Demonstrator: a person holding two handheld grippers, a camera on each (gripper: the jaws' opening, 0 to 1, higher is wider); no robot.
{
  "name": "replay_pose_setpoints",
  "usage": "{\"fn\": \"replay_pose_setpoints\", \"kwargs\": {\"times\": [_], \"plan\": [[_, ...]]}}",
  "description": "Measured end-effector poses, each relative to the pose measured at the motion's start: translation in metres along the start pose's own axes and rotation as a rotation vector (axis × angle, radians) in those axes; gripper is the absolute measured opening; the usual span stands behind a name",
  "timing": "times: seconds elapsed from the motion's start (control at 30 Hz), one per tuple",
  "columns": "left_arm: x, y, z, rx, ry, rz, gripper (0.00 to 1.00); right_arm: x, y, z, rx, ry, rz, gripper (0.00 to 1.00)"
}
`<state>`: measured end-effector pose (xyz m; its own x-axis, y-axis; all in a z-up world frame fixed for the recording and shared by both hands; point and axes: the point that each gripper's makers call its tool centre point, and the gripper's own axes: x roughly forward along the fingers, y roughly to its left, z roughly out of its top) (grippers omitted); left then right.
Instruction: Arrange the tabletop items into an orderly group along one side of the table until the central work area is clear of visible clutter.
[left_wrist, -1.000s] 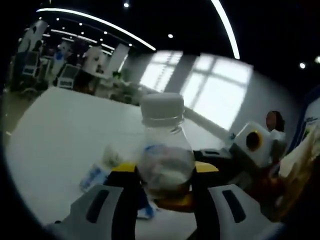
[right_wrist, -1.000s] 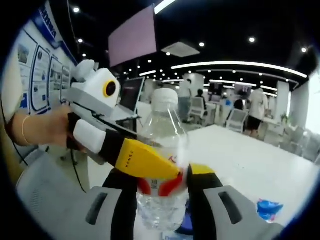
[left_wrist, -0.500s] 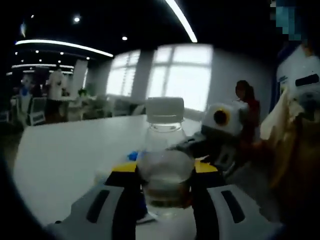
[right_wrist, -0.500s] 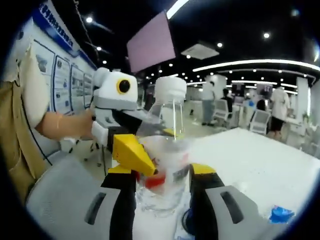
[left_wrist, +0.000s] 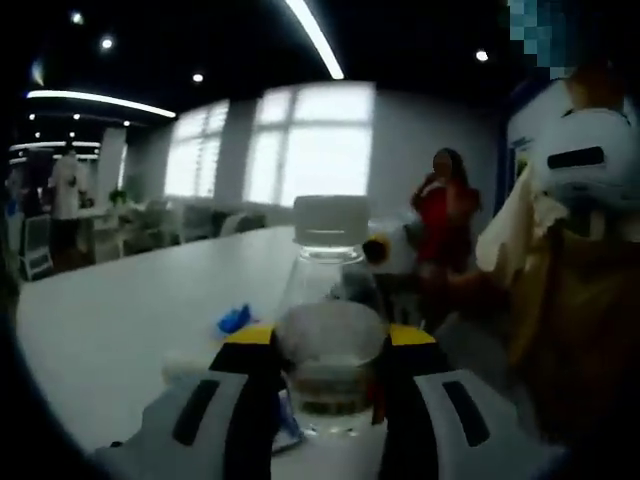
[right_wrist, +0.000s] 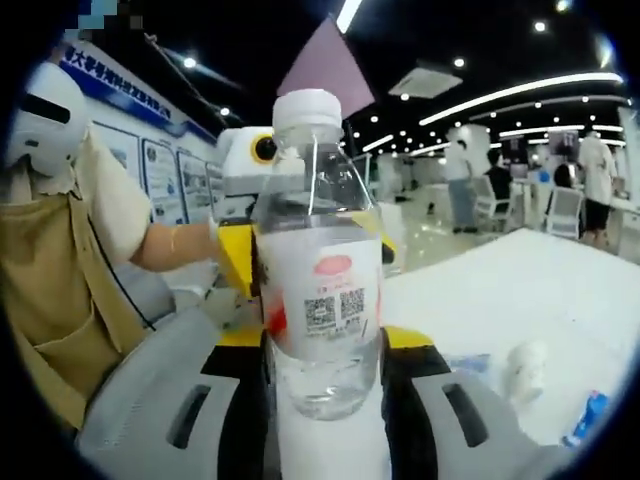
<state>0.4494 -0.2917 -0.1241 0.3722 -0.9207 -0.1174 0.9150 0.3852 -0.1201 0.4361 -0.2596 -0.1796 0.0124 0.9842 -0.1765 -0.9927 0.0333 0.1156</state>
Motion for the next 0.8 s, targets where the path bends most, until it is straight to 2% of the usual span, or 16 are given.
{"fn": "replay_pose_setpoints", "kwargs": {"times": [0.17, 0.43, 0.5, 0.53, 0.67, 0.73, 0.8], "plan": [[-0.001, -0.009, 0.003, 0.017, 0.009, -0.057, 0.37, 0.002, 0.012, 0.004, -0.012, -0.016, 0.067, 0.41], [-0.002, -0.012, 0.001, 0.032, 0.019, -0.083, 0.37, 0.004, 0.012, 0.003, -0.014, -0.045, 0.071, 0.39], [-0.003, -0.012, 0.0, -0.001, 0.026, -0.099, 0.38, 0.004, 0.014, 0.003, 0.011, -0.041, 0.079, 0.39], [-0.003, -0.011, 0.0, -0.02, 0.03, -0.099, 0.38, 0.005, 0.015, 0.003, 0.014, -0.043, 0.078, 0.38], [-0.003, -0.012, 0.004, 0.004, 0.012, -0.084, 0.38, 0.005, 0.014, 0.007, -0.001, -0.067, 0.064, 0.37], [-0.003, -0.009, 0.005, -0.03, 0.002, -0.061, 0.38, 0.005, 0.013, 0.007, 0.017, -0.069, 0.062, 0.37], [-0.002, -0.005, 0.009, -0.047, -0.033, -0.033, 0.38, 0.005, 0.008, 0.011, 0.003, -0.088, 0.036, 0.37]]}}
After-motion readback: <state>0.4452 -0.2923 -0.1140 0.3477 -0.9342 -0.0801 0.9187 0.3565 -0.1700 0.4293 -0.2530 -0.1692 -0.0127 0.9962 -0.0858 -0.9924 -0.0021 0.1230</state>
